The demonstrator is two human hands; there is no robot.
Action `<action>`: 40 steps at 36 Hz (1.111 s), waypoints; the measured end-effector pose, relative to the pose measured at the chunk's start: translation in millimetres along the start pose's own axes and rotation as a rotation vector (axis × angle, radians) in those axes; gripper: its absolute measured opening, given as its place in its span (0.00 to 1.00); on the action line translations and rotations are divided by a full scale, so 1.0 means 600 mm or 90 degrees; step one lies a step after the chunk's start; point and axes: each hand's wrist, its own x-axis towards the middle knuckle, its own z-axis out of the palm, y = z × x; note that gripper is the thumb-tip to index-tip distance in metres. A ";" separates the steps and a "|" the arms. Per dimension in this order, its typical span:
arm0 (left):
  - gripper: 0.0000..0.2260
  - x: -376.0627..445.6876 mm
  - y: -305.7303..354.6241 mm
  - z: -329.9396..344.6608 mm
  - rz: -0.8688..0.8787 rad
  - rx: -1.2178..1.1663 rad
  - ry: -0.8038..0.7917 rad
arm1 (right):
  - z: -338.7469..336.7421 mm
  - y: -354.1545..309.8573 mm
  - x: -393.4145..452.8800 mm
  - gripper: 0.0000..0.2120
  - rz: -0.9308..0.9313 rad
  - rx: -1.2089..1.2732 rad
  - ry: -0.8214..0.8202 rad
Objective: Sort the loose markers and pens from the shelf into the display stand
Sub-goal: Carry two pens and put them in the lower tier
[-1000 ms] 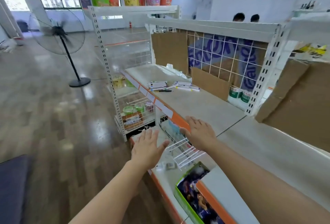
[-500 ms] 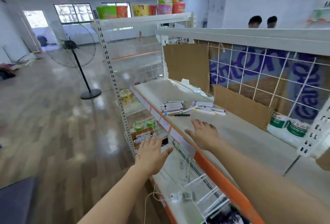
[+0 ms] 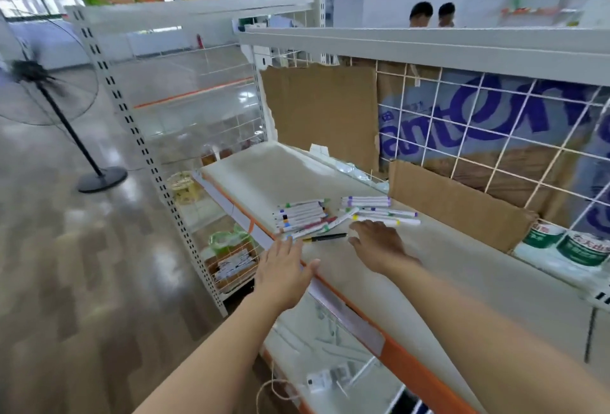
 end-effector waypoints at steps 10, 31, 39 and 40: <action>0.12 0.116 -0.044 -0.013 0.072 -0.040 0.098 | 0.011 -0.019 0.091 0.26 0.055 0.018 0.018; 0.10 0.187 -0.018 0.025 0.125 0.024 0.060 | 0.024 0.000 0.137 0.18 0.034 -0.119 0.053; 0.16 0.174 0.002 0.021 0.109 0.020 0.069 | 0.025 0.036 0.112 0.16 0.080 0.005 0.142; 0.18 0.173 0.006 0.020 0.111 0.013 0.070 | 0.022 0.039 0.107 0.15 0.085 0.033 0.159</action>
